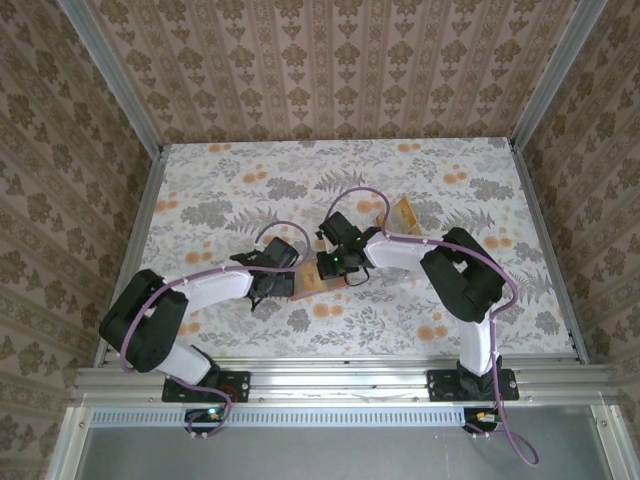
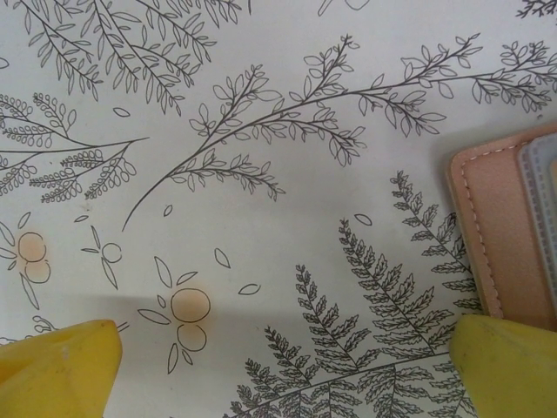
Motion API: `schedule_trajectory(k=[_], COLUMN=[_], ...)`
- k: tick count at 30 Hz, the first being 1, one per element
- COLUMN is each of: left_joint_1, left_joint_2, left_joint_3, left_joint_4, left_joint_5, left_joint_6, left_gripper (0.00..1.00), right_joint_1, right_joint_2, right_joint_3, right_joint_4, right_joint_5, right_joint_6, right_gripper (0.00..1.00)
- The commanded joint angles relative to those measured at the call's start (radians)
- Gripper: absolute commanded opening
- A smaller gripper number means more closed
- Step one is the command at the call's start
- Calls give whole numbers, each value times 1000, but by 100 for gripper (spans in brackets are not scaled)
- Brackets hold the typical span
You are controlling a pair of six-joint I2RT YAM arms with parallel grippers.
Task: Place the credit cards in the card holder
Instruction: Insert the credit card into the card slot.
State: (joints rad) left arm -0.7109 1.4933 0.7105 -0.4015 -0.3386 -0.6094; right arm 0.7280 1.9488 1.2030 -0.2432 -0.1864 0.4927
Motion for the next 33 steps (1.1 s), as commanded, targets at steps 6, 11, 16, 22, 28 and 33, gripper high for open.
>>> schedule_trajectory(k=[6,11,16,22,28,33], left_joint_1=[9,9,21,50,70,83], left_joint_2=[41,26,-7,-44,-31,-1], left_joint_3=[-3,-7,-3,-9,-1,12], left_joint_4=[21,16,-40,-90,-101,-99], left_joint_5=[6,4,-16,-34,-50,-47], left_joint_6=[5,5,-10,-53,-64,-58], left_gripper=[100,100,100,100,100,100], right_joint_1=[24,31,28,12,-6,-6], right_joint_2=[34,47,33,-13,-23,5], right_joint_3=[43,53,44,30,31,38], right_joint_4=[-11,12,21,20,10,18], right_joint_5=[-15,-41,-47,-42,-39,-47], right_joint_6=[16,39,46,46,39,42], right_gripper=[1,1,1,1,2,2])
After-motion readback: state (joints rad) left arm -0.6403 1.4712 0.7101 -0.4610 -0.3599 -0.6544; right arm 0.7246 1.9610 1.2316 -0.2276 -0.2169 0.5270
